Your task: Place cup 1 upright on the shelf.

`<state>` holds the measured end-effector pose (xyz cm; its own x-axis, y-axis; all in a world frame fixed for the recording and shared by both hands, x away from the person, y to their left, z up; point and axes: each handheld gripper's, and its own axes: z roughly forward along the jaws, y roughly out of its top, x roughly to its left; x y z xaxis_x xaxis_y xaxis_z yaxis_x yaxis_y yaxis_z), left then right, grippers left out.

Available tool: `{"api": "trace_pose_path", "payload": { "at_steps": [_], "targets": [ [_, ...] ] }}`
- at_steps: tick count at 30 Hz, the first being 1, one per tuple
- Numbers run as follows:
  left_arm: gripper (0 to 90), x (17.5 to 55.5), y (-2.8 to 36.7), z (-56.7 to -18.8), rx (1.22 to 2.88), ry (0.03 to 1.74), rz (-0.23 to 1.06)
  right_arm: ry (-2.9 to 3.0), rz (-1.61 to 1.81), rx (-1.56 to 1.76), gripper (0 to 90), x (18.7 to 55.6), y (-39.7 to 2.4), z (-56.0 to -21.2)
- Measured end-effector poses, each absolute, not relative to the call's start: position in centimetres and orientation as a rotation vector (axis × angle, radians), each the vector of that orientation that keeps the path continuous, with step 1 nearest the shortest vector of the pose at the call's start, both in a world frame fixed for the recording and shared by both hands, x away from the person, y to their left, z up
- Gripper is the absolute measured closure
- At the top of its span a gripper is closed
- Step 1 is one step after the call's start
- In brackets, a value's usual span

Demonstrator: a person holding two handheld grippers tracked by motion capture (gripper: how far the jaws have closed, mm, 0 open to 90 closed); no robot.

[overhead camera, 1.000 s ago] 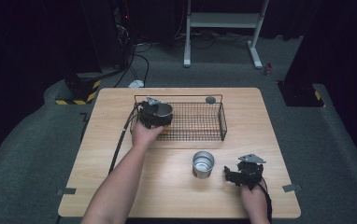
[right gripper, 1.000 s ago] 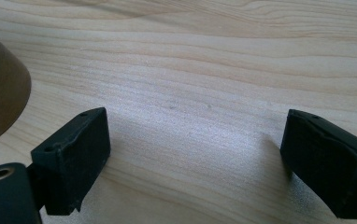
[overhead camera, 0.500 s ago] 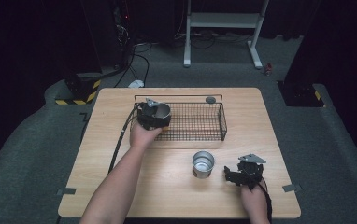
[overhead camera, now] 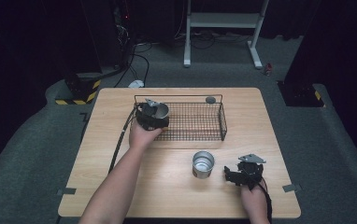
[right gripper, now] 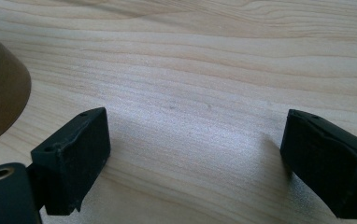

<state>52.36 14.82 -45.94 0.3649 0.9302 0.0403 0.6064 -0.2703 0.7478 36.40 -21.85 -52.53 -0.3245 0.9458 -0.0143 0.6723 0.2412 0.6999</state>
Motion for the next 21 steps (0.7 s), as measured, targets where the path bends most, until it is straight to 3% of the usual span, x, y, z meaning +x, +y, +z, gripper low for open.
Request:
{"api": "trace_pose_path", "payload": {
  "at_steps": [4,21],
  "targets": [
    [0.4,52.3,14.7,-45.9,1.988,1.328,0.646,2.081,0.838,1.482,8.2,36.4,-21.8,-52.5],
    [0.6,51.7,15.7,-44.7,1.936,1.346,0.589,2.082,0.838,1.478,8.2,36.4,-21.9,-52.5]
  ]
}}
